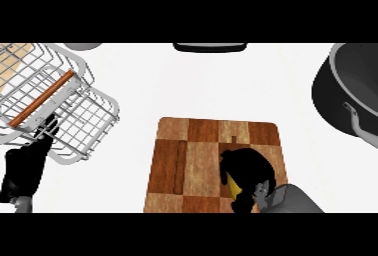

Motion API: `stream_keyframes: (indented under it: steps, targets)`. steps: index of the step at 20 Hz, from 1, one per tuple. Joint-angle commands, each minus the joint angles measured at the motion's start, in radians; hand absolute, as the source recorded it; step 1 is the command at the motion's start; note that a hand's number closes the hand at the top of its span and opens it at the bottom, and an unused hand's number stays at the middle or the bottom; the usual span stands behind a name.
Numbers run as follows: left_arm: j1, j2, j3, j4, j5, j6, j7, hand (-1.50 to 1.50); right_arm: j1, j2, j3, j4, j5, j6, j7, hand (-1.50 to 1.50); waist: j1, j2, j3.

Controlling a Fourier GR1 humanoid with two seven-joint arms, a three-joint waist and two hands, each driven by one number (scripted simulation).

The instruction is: Pick the lemon from the cutting board and place it in the pot

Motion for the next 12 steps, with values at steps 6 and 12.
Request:
stream_keyframes:
  steps: [6,12]
  targets:
    - [-0.029,-0.047,0.056,0.051,-0.069,-0.038,-0.029,0.00,0.042,0.015,-0.096,-0.036,0.068,0.036,-0.072,1.50,-0.003,0.004,0.002]
    - [0.009,-0.057,0.033,-0.024,-0.063,-0.030,0.008,0.00,0.036,-0.116,-0.297,0.039,0.084,-0.178,-0.248,1.50,-0.002,0.005,0.003]
